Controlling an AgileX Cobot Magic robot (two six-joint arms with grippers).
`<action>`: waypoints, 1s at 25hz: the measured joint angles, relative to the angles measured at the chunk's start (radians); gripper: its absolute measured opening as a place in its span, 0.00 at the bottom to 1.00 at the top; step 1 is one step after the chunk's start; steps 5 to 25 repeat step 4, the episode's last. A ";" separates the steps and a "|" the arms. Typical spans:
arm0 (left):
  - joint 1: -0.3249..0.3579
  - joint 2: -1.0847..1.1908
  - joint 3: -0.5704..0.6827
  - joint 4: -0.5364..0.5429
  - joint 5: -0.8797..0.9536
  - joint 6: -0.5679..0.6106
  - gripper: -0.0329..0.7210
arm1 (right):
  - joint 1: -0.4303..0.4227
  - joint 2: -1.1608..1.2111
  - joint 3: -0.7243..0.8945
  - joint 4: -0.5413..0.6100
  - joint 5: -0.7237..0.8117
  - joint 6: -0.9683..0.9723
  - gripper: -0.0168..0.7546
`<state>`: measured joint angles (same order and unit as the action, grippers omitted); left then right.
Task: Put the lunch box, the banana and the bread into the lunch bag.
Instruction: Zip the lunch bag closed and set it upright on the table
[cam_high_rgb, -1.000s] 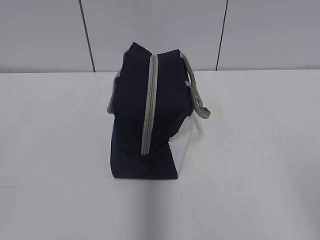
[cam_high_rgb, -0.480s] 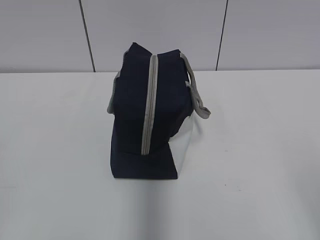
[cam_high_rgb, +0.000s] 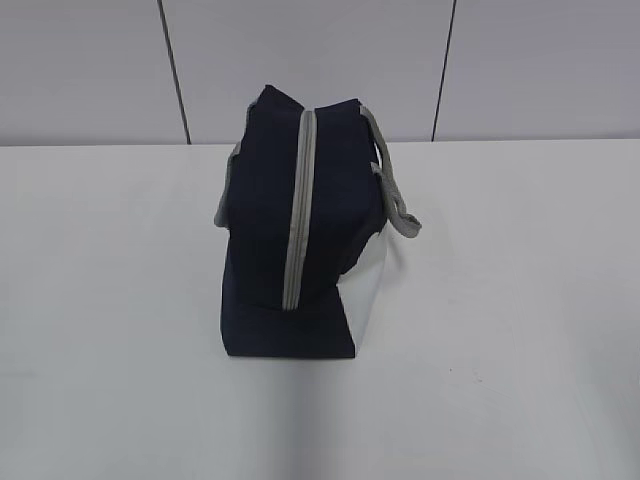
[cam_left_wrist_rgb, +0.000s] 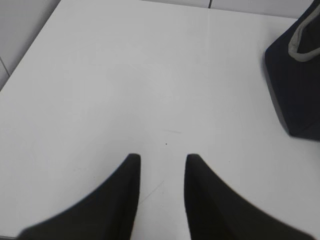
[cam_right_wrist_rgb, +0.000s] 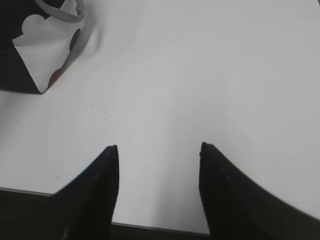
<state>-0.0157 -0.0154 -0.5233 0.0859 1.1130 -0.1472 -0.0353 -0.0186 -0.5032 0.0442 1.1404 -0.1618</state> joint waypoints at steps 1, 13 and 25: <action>0.000 0.000 0.000 0.000 0.000 0.000 0.35 | 0.000 0.000 0.000 0.000 0.000 0.000 0.52; 0.000 0.000 0.000 0.000 0.000 0.000 0.35 | 0.000 0.000 0.000 0.000 0.000 0.000 0.52; 0.000 0.000 0.000 0.000 0.000 0.000 0.35 | 0.000 0.000 0.000 0.000 0.000 0.000 0.52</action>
